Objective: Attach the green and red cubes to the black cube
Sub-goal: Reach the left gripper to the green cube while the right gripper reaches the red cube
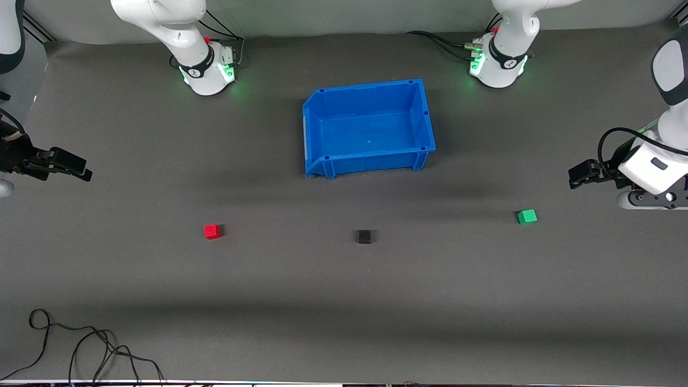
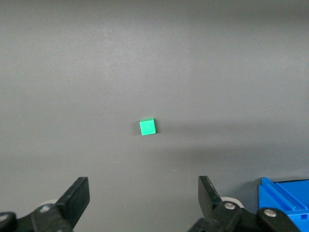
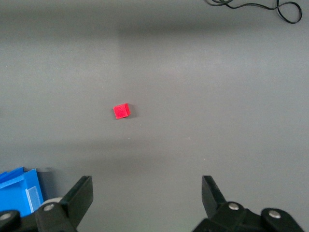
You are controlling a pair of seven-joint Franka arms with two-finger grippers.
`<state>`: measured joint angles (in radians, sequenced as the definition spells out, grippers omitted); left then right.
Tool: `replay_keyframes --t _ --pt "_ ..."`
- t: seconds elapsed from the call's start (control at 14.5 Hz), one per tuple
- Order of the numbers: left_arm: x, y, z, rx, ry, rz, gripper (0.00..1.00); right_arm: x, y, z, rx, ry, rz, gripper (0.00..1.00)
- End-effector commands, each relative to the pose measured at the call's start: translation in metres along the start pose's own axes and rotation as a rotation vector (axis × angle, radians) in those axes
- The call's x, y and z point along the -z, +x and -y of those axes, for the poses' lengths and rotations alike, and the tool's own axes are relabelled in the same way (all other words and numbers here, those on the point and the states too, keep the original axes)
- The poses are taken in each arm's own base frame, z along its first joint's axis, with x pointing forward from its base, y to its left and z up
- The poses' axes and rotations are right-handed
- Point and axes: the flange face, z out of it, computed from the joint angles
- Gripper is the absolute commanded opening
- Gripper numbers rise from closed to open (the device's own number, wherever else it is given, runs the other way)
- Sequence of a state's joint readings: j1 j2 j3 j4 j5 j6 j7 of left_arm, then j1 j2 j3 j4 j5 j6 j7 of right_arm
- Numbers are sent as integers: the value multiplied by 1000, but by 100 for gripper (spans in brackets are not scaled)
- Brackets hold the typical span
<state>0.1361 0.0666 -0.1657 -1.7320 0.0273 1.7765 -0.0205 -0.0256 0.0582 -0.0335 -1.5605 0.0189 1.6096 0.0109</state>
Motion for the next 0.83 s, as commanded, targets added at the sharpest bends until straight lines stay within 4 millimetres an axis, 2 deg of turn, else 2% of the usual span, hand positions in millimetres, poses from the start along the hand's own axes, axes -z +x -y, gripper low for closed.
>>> replay_keyframes --t 0.0,0.21,0.41,0.62,0.69,0.76 --pt "0 -2 -1 -17 -8 -5 100 4 -5 3 -15 18 -4 100" --pt "-3 -1 -1 -17 -8 -1 100 2 -3 5 -20 18 -2 100" --pt "-24 6 10 16 -16 31 100 4 -3 7 -55 35 -6 100" --pt "-64 24 24 60 -32 81 100 6 9 10 -355 64 -11 100" --pt "-76 30 43 94 -40 93 100 3 16 11 -475 72 -7 100" --pt "-90 37 52 112 -48 87 100 0 21 14 -597 86 4 100"
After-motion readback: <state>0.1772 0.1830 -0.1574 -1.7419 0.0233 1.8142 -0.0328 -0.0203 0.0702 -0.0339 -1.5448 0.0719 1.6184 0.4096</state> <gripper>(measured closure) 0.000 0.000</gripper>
